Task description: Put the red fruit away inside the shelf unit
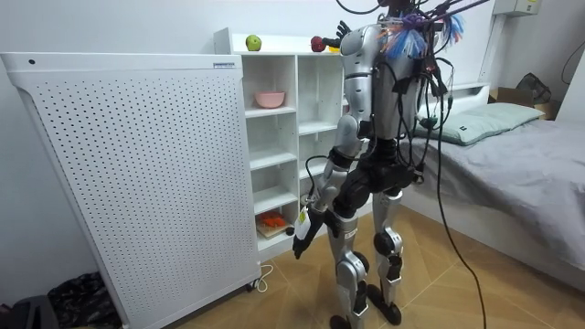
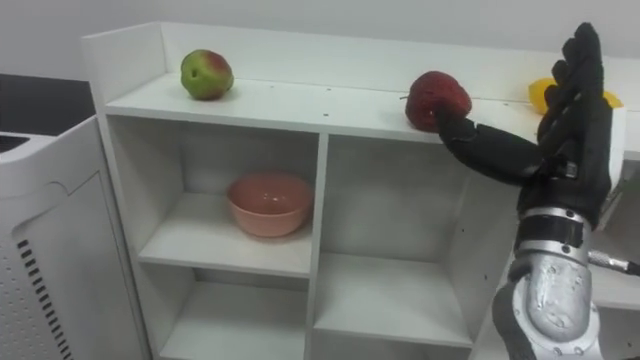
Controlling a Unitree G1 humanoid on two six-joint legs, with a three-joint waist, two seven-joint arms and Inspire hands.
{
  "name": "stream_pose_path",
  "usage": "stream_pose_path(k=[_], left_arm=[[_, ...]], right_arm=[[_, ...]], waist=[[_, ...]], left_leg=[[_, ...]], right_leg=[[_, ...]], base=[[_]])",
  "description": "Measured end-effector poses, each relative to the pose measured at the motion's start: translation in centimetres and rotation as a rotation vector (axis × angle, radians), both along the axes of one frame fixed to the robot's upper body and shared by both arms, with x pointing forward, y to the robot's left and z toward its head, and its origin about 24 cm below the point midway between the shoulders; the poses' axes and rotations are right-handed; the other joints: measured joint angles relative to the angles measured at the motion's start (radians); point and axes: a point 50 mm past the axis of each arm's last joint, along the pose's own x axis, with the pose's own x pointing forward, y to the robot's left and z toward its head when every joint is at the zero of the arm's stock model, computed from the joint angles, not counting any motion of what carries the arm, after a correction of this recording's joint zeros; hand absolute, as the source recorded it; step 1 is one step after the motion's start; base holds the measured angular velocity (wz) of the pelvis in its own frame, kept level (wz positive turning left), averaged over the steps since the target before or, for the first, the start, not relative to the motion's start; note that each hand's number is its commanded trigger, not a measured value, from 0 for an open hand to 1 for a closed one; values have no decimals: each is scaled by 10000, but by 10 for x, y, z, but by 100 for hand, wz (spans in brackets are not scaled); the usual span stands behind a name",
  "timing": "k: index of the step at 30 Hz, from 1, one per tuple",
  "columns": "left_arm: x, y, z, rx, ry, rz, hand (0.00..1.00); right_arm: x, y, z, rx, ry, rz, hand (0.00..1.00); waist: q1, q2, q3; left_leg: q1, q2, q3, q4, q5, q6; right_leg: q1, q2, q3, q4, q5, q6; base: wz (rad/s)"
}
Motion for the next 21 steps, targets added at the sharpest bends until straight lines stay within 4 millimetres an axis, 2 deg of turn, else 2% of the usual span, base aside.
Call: stream_pose_path(k=[9,21], left_arm=[[1,0,0,-72,145,-54,0],[6,4,2,-99,95,-129,0]], right_arm=[[7,3,10,-713,7,356,0],[16,-8,1,-1327,876,201,0]], waist=[[19,-7,-5],[24,-174,-16]], left_leg=[[-185,-6,-15,98,3,5],[-285,-6,-74,146,10,13]], right_leg=[[-159,-54,-257,23,10,-11],[-159,-75,-284,25,44,-20]], base=[[1],[0]])
